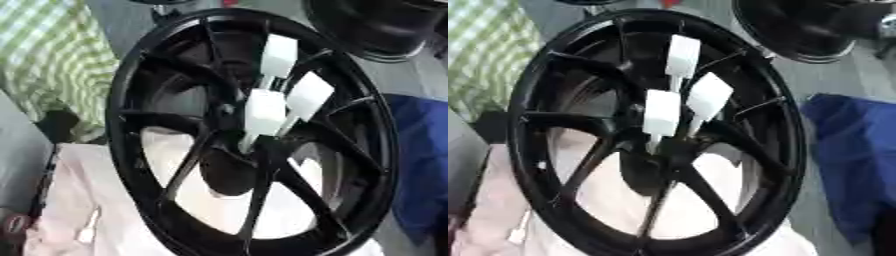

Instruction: Pull the pin out of the wheel hub.

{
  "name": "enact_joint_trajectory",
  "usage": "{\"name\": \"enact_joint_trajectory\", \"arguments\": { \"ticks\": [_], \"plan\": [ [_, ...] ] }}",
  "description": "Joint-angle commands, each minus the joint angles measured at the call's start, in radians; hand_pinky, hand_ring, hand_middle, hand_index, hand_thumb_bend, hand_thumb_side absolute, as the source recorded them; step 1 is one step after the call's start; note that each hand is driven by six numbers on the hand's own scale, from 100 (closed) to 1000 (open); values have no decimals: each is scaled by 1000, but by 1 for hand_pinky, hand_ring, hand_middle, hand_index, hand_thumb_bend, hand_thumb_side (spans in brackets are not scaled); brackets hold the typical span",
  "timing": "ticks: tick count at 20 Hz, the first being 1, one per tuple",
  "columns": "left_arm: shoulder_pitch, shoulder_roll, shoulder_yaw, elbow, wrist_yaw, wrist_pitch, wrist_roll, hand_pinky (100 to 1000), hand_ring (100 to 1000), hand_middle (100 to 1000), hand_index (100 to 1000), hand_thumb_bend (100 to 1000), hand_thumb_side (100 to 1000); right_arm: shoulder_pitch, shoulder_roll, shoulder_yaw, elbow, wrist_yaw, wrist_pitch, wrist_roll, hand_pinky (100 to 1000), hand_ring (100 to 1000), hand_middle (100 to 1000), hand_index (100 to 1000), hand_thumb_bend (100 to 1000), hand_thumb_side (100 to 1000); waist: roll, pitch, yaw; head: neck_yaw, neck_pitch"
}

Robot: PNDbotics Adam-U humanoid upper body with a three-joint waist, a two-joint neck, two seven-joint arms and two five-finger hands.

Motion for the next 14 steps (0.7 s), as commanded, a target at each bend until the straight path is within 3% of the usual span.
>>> {"name": "enact_joint_trajectory", "arguments": {
  "ticks": [1, 11, 12, 13, 14],
  "plan": [
    [-1, 27, 9, -18, -4, -1, 3, 985, 741, 672, 852, 149, 848, -7, -43, -15, -15, -6, 0, 4, 825, 816, 783, 850, 415, 100, 14, -17, -2, -3, 2],
    [-2, 25, 9, -19, -4, -2, 4, 984, 739, 671, 852, 150, 849, 9, -48, -4, -33, -4, -9, 21, 827, 820, 787, 851, 421, 100, 18, -14, -2, -8, 2],
    [-3, 25, 9, -19, -4, -2, 4, 984, 739, 671, 852, 150, 849, 14, -51, -1, -40, 1, -12, 27, 827, 824, 788, 852, 495, 100, 18, -14, -1, -10, 1],
    [-3, 25, 9, -19, -4, -2, 4, 984, 739, 671, 852, 150, 849, 20, -53, 4, -44, 8, -18, 34, 827, 825, 790, 852, 427, 100, 18, -13, 0, -12, 0],
    [-5, 25, 8, -19, -3, -2, 4, 984, 739, 671, 851, 150, 849, 26, -55, 11, -46, 18, -25, 43, 828, 829, 794, 854, 430, 100, 18, -12, 1, -14, -2]
  ]
}}
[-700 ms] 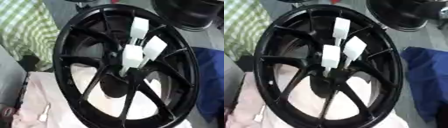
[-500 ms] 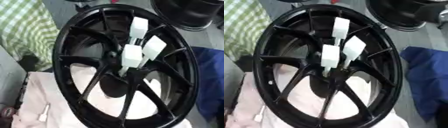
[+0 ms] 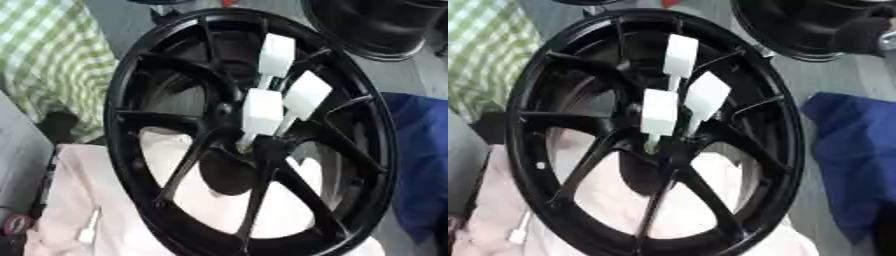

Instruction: Pull the pin out of the wheel hub.

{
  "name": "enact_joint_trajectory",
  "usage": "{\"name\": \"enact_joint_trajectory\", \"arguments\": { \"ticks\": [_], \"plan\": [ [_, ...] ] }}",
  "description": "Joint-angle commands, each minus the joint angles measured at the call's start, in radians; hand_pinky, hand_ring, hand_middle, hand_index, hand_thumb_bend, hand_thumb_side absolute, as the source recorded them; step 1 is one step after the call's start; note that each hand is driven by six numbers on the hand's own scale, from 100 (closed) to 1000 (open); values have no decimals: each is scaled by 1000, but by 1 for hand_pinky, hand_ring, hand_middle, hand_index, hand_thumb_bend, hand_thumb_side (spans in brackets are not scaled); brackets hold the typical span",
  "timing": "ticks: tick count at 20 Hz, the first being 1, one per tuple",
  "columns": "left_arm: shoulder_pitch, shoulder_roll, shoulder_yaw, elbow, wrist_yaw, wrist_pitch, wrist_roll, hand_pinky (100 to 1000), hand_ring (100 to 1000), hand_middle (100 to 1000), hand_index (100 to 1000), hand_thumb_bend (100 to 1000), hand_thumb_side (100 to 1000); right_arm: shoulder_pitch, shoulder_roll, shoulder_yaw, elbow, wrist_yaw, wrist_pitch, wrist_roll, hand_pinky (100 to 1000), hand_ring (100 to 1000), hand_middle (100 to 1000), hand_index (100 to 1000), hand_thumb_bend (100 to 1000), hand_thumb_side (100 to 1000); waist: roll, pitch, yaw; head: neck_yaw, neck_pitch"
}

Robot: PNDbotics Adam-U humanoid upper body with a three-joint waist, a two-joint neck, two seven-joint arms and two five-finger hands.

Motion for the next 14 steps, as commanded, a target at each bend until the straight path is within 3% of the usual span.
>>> {"name": "enact_joint_trajectory", "arguments": {
  "ticks": [1, 14],
  "plan": [
    [-6, 24, 8, -19, -1, -2, 3, 984, 739, 671, 851, 150, 849, 3, -44, 6, -20, 24, -18, 24, 828, 829, 795, 854, 431, 100, 12, -13, 2, -8, -4],
    [-17, 23, 3, -20, 1, 0, -3, 984, 737, 671, 851, 150, 849, 25, -24, 119, -21, 207, -59, 75, 820, 824, 794, 848, 431, 100, 4, -6, 19, -20, -12]
  ]
}}
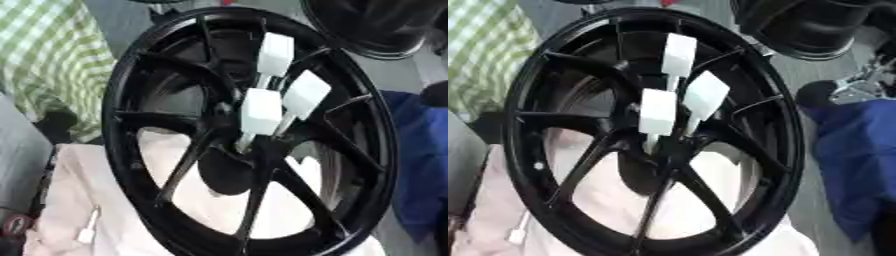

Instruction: Pull the pin out of the wheel hub.

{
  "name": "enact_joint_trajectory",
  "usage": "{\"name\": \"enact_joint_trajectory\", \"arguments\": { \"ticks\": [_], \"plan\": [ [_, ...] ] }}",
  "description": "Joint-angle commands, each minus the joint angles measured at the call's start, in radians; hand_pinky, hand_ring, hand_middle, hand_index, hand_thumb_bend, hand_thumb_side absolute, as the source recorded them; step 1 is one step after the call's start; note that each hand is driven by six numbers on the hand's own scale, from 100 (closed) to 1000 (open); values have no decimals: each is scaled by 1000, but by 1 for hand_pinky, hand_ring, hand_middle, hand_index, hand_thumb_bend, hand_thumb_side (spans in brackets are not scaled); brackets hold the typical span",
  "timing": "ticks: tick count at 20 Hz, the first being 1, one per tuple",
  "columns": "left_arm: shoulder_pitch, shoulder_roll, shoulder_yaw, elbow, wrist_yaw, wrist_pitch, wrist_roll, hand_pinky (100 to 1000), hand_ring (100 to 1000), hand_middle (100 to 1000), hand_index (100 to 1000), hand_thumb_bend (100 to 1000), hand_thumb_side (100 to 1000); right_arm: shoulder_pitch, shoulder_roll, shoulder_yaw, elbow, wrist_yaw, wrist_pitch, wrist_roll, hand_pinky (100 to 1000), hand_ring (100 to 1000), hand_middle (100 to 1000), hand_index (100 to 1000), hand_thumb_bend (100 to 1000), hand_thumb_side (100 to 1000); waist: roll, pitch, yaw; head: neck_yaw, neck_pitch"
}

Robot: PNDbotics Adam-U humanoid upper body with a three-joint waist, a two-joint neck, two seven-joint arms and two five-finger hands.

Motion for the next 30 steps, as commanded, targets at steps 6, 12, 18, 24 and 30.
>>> {"name": "enact_joint_trajectory", "arguments": {
  "ticks": [6, 12, 18, 24, 30],
  "plan": [
    [-13, 23, 2, -19, 3, 0, -5, 984, 736, 671, 851, 151, 849, 0, -5, 32, -11, 63, 1, 18, 817, 822, 783, 844, 432, 100, 2, -12, 6, -9, -15],
    [-17, 22, 0, -18, 3, 2, -8, 984, 736, 671, 851, 152, 850, -3, 12, 58, -11, 103, 33, -4, 817, 820, 772, 844, 442, 100, -3, -14, 12, -14, -18],
    [-18, 22, -1, -17, 5, 3, -10, 984, 735, 671, 851, 153, 851, -10, 30, 79, -8, 151, 66, -30, 810, 811, 772, 846, 453, 100, -6, -16, 14, -17, -19],
    [-20, 21, -2, -17, 4, 5, -13, 984, 734, 671, 851, 154, 851, -16, 49, 98, 13, 174, 92, -44, 807, 807, 768, 847, 450, 100, -8, -15, 17, -20, -21],
    [-21, 19, -3, -17, 4, 6, -14, 985, 733, 670, 851, 155, 852, -24, 68, 112, 36, 196, 111, -51, 804, 804, 766, 847, 447, 100, -11, -11, 21, -24, -23]
  ]
}}
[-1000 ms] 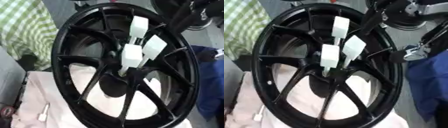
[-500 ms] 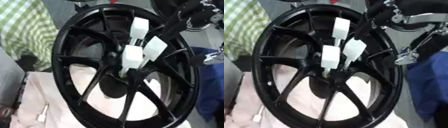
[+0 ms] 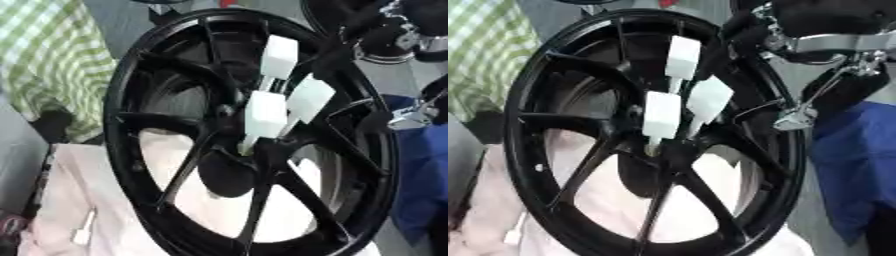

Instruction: Pull the pin out of the wheel hub.

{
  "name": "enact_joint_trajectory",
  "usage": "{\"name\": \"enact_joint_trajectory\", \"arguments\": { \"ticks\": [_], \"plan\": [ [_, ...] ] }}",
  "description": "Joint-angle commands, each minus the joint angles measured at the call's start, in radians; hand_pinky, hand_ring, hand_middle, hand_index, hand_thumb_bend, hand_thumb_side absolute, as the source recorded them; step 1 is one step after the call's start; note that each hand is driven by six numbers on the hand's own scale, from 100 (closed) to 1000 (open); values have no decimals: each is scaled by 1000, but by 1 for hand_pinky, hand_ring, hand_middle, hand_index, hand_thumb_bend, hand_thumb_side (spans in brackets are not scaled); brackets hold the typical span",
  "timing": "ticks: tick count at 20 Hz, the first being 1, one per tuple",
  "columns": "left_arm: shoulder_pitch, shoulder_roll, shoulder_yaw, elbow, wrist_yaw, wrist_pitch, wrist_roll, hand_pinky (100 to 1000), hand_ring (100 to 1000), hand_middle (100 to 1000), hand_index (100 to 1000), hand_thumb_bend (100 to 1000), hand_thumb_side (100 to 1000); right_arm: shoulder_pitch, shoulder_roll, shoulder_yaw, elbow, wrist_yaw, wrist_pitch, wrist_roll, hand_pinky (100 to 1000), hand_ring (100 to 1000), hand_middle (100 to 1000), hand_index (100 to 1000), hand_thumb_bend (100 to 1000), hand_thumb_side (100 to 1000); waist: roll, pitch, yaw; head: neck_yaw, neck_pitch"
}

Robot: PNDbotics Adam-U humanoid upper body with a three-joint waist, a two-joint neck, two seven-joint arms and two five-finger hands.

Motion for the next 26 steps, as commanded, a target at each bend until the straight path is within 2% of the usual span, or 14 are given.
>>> {"name": "enact_joint_trajectory", "arguments": {
  "ticks": [1, 26],
  "plan": [
    [-10, 19, -2, -16, 1, -2, -5, 985, 733, 670, 851, 155, 852, -15, -11, -5, 12, 18, 11, -4, 804, 805, 766, 847, 447, 100, 7, -13, 0, -4, -15],
    [-19, 13, -5, -18, -8, 0, -8, 988, 729, 668, 851, 155, 857, -9, 33, 16, 85, 86, 37, -33, 788, 790, 737, 817, 429, 100, -9, 18, 18, -17, -28]
  ]
}}
